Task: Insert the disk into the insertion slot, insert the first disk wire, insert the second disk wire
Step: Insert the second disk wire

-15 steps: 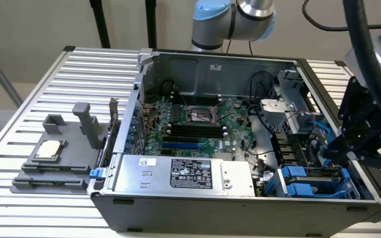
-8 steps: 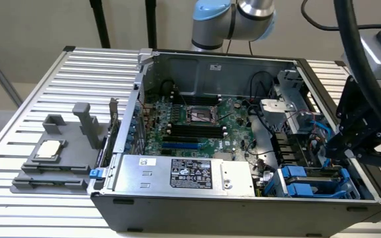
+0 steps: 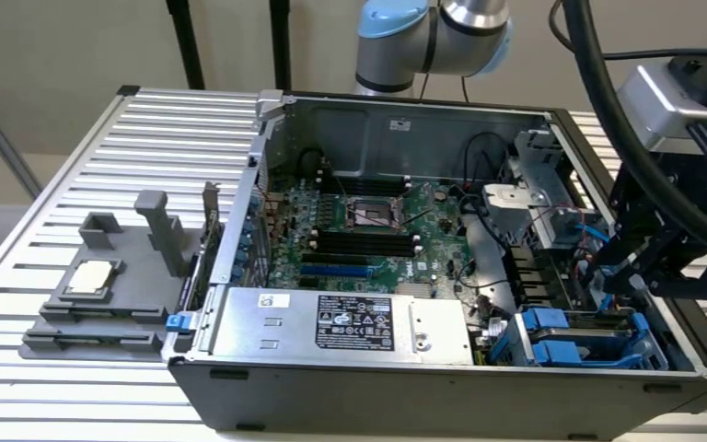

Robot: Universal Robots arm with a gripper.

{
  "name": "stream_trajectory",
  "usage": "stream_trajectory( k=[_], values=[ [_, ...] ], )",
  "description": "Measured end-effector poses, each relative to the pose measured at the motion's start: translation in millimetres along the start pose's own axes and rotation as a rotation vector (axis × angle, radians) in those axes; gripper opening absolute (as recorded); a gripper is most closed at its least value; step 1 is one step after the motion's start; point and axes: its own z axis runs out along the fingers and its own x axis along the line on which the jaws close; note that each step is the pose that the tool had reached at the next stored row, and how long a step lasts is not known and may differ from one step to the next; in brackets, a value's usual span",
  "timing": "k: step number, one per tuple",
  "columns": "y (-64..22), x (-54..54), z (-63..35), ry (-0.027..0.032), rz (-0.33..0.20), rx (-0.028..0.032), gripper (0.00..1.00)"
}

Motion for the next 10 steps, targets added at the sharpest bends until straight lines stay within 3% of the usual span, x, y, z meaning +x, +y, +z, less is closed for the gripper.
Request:
stream_trajectory(
  k=[10],
  values=[
    [-4.1, -15.6, 9.4, 0.0569, 0.004, 0.0016, 0.34]
  ],
)
